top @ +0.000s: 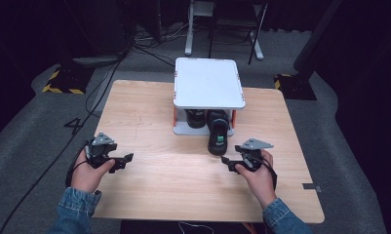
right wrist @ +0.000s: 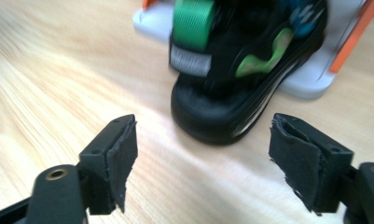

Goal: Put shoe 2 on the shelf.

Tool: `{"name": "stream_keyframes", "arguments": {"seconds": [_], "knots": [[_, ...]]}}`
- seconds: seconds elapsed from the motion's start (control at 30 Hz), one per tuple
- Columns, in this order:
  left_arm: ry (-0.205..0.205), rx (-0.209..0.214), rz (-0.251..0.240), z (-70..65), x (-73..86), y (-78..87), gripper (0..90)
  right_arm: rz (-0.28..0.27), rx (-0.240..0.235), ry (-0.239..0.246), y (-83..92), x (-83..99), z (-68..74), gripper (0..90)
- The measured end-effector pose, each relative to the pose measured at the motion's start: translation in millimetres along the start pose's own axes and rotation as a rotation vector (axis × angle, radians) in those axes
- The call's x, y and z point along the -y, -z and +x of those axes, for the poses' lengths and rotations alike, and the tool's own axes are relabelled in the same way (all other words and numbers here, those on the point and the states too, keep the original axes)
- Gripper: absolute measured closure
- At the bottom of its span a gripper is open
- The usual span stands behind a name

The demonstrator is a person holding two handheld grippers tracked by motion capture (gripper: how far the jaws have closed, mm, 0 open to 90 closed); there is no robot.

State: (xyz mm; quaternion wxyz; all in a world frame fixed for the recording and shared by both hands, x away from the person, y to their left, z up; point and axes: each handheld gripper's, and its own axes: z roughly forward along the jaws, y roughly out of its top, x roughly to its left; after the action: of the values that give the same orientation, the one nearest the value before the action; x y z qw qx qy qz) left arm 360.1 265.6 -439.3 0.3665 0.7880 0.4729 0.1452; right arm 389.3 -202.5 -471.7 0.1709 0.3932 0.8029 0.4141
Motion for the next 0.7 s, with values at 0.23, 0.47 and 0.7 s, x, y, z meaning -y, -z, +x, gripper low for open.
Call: {"name": "stream_keyframes", "arguments": {"seconds": [0.23, 0.47, 0.7], "knots": [[-0.008, 0.004, 0.000, 0.5, -2.0, -3.6, 23.1, 0.039, 0.100, 0.031, -28.9, 9.9, 10.3, 32.5], [-0.002, 0.001, -0.001, 1.5, -1.0, -2.8, 23.2, -0.001, 0.151, 0.043, -39.4, 7.6, 5.7, 39.4], [0.009, 0.002, 0.001, 4.2, 1.7, -1.2, 23.6, -0.020, 0.120, 0.057, -37.4, -11.1, -2.4, 43.5]]}}
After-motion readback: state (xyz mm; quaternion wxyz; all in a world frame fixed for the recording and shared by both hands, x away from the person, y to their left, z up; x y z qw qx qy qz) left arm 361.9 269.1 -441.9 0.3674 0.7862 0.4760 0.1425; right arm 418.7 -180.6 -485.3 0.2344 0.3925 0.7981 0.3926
